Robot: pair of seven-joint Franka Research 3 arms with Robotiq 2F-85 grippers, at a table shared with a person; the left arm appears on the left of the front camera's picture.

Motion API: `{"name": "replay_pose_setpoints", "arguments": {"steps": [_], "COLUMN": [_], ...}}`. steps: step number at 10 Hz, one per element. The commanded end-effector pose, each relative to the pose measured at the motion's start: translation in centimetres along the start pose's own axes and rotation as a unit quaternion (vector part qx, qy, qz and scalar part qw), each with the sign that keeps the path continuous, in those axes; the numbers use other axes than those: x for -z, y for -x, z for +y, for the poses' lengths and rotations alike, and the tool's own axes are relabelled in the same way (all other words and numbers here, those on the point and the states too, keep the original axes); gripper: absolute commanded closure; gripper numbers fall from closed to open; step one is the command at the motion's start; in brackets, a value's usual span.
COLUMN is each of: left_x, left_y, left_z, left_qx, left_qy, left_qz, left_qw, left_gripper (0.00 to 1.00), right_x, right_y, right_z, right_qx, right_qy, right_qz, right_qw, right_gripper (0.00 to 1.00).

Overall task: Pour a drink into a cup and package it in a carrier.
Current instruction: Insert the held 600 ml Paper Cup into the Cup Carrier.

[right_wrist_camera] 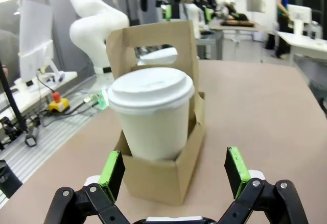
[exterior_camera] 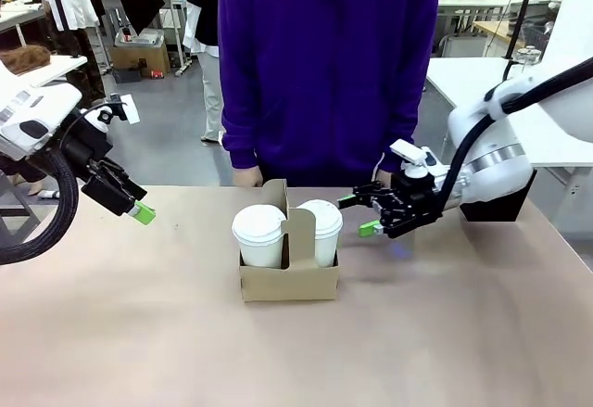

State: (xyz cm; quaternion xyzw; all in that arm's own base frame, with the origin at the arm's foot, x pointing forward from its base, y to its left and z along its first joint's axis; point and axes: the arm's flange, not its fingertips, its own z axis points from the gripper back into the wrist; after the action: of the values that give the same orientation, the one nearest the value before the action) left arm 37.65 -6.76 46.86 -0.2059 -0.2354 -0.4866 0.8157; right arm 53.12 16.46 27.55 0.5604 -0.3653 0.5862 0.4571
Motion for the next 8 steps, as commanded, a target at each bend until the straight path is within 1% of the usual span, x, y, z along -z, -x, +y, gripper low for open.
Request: {"name": "replay_pose_setpoints", "arguments": {"steps": [1,2,3,4,5,6,7,8], "left_x": [0.0,0.0,0.0,0.0,0.0,0.0,0.0,0.0], "left_y": [0.0,0.0,0.0,0.0,0.0,0.0,0.0,0.0], "left_z": [0.0,0.0,0.0,0.0,0.0,0.0,0.0,0.0], "left_qx": [0.003,0.003,0.003,0.003,0.003,0.003,0.003,0.003], "left_qy": [0.003,0.003,0.003,0.003,0.003,0.003,0.003,0.003], "left_qz": [-0.005,-0.005,-0.005,-0.005,-0.005,-0.005,-0.005,-0.005], "left_qw": [1.0,1.0,1.0,1.0,1.0,1.0,1.0,1.0], "left_gripper": [0.0,0.0,0.0,0.0,0.0,0.0,0.0,0.0], "right_x": [-1.9,-4.0,-6.5,-8.4,-10.6,-12.2,-13.9,-15.5], "right_y": [-2.0,-3.2,-4.6,-5.2,-5.6,-5.6,-5.4,-4.9], "right_z": [3.1,4.7,7.4,8.9,11.0,12.5,14.1,15.5], "right_qx": [0.026,0.059,0.097,0.128,0.177,0.214,0.257,0.287], "right_qy": [0.08,0.136,0.187,0.228,0.276,0.294,0.325,0.37], "right_qz": [0.046,0.072,0.1,0.121,0.149,0.152,0.163,0.175], "right_qw": [0.995,0.986,0.972,0.958,0.933,0.919,0.896,0.866], "right_gripper": [0.0,0.0,0.0,0.0,0.0,0.0,0.0,0.0]}}
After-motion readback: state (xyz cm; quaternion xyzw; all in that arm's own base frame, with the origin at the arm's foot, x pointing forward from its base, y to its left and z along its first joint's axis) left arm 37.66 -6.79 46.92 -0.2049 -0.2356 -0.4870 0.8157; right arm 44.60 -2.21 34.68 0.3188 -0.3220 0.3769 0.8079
